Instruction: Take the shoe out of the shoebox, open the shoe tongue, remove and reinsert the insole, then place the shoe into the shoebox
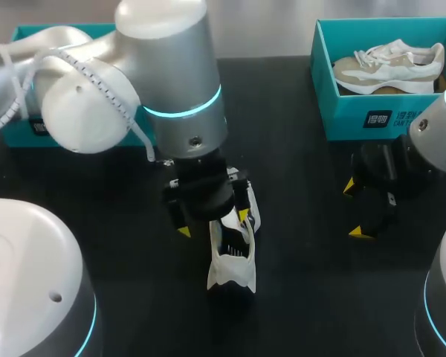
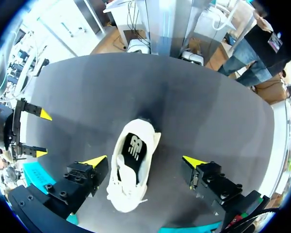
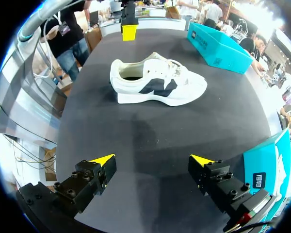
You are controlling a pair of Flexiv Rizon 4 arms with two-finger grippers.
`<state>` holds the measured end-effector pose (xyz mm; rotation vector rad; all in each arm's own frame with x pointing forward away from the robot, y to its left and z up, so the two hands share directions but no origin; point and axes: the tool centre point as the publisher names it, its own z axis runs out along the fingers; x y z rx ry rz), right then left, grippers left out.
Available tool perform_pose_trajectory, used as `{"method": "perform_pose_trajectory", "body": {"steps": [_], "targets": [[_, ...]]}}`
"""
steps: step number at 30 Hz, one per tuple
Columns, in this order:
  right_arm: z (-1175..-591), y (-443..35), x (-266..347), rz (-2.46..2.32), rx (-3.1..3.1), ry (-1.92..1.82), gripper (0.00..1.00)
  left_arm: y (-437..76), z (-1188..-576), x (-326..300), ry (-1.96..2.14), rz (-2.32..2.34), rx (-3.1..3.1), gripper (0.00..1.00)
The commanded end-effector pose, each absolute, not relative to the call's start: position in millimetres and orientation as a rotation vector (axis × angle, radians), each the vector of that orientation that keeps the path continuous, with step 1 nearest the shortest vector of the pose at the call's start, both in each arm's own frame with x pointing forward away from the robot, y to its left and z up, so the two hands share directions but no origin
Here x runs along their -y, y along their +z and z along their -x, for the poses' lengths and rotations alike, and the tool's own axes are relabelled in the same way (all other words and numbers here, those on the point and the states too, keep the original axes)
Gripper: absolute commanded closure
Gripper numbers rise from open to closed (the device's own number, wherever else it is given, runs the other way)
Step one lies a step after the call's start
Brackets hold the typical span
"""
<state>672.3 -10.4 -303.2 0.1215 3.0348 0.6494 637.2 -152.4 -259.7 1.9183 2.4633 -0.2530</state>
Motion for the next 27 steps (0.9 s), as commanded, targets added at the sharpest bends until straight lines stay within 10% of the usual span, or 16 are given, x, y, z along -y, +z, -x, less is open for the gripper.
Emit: {"method": "perform_pose_trajectory", "body": {"steps": [1, 27], "targets": [[-671.4, -303.7, 10.1, -0.123, -3.033, 0.646, 0.00, -259.6, -637.0, 149.3, -0.257, -1.918, -2.459, 0.00], [-671.4, -303.7, 10.1, -0.123, -3.033, 0.646, 0.00, -270.1, -588.2, 144.3, 0.037, -0.513, -2.995, 0.00]]}}
